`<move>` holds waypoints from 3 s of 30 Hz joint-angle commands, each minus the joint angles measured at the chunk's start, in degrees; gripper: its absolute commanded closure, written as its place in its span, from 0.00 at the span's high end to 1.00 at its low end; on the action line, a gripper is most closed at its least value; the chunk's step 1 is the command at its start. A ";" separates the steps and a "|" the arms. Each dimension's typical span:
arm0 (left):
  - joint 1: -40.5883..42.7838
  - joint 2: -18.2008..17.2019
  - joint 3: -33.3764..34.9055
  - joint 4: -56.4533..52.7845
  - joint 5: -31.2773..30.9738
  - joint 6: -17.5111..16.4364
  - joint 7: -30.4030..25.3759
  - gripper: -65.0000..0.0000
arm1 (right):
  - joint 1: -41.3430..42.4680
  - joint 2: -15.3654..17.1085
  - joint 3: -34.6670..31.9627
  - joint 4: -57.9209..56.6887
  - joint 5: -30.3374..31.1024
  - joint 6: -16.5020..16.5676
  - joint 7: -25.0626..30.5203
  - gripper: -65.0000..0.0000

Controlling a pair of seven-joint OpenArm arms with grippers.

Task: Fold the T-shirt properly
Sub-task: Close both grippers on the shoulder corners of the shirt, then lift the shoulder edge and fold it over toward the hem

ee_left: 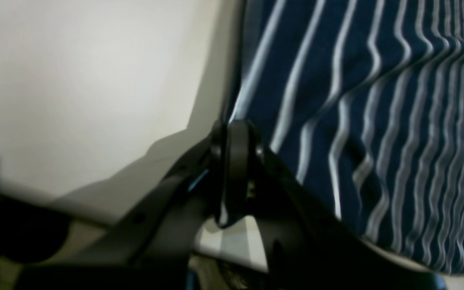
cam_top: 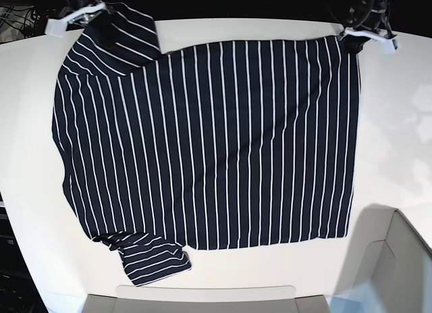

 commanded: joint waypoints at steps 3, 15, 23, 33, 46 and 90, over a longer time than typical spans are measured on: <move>1.63 -0.98 -3.66 3.39 -0.24 -0.30 -1.15 0.00 | -1.72 0.08 2.44 0.91 -0.01 0.83 0.84 0.00; -13.32 0.51 -14.30 5.59 0.03 0.14 23.47 0.00 | 3.90 4.65 4.46 1.00 -0.10 -4.27 -6.81 0.00; -20.70 1.83 -13.42 5.67 0.03 9.63 25.32 0.00 | 18.67 6.59 7.98 0.83 -3.61 -6.29 -28.43 0.00; -28.70 2.01 -7.62 4.44 0.20 17.19 25.32 0.00 | 35.82 0.52 8.51 0.83 -17.77 -6.03 -47.34 0.00; -36.79 0.69 -6.56 -0.83 5.57 17.63 25.32 0.00 | 47.42 -3.70 7.98 -0.85 -25.42 -6.03 -54.19 0.00; -57.27 -1.51 -2.17 -18.68 11.19 17.11 26.90 0.26 | 72.48 -4.14 -6.53 -30.65 -28.76 -5.94 -48.57 0.31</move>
